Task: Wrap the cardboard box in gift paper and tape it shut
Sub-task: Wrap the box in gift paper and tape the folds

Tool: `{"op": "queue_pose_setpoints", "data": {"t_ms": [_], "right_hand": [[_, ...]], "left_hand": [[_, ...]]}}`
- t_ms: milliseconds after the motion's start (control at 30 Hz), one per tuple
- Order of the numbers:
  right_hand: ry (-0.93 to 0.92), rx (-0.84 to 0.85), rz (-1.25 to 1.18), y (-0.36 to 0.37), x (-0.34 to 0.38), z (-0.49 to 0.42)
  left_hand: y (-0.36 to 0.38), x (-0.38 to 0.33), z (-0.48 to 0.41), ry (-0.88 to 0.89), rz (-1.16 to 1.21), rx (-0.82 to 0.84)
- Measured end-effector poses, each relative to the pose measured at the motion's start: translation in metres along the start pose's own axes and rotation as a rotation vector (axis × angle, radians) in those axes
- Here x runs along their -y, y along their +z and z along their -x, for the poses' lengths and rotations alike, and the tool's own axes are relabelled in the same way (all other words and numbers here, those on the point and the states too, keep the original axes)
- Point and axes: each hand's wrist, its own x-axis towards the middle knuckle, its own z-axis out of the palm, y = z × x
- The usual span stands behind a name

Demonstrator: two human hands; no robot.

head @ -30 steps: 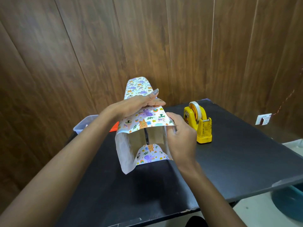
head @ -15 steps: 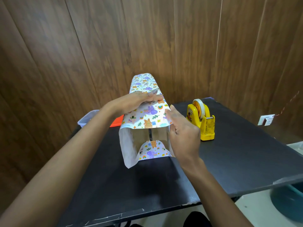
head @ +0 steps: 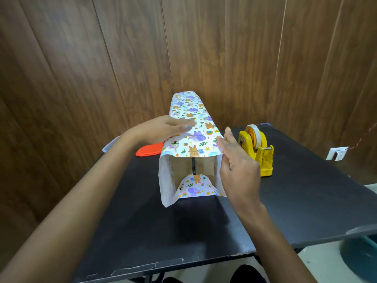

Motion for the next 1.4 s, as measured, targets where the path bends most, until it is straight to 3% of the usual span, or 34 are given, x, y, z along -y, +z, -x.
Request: {"op": "queue_pose_setpoints", "data": {"t_ms": [100, 300, 467, 567, 633, 733, 867, 1033, 1400], "right_hand": [[-0.041, 0.06, 0.017, -0.003, 0.002, 0.001], [-0.113, 0.073, 0.151, 0.001, -0.008, 0.009], [-0.158, 0.285, 0.392, -0.006, -0.005, 0.013], [-0.106, 0.316, 0.327, -0.02, 0.014, -0.006], [-0.028, 0.449, 0.247, -0.022, 0.025, -0.036], [-0.014, 0.783, 0.269, -0.003, 0.018, -0.086], [-0.027, 1.091, 0.338, 0.02, 0.004, -0.11], [-0.086, 1.078, 0.422, 0.026, -0.006, -0.115], [-0.092, 0.981, 0.442, 0.028, 0.003, -0.108]], "left_hand": [[0.002, 0.015, 0.005, 0.013, -0.066, 0.016], [0.01, 0.021, -0.003, 0.065, -0.227, -0.132], [0.015, 0.027, -0.012, 0.004, -0.406, -0.238], [0.02, 0.028, -0.013, 0.047, -0.463, -0.303], [0.024, 0.026, -0.012, 0.071, -0.505, -0.341], [0.026, 0.026, -0.013, 0.077, -0.489, -0.364], [0.026, 0.03, -0.008, 0.024, -0.557, -0.274], [0.035, 0.032, -0.008, 0.019, -0.792, -0.33], [0.037, 0.027, -0.012, 0.021, -0.972, -0.398]]}}
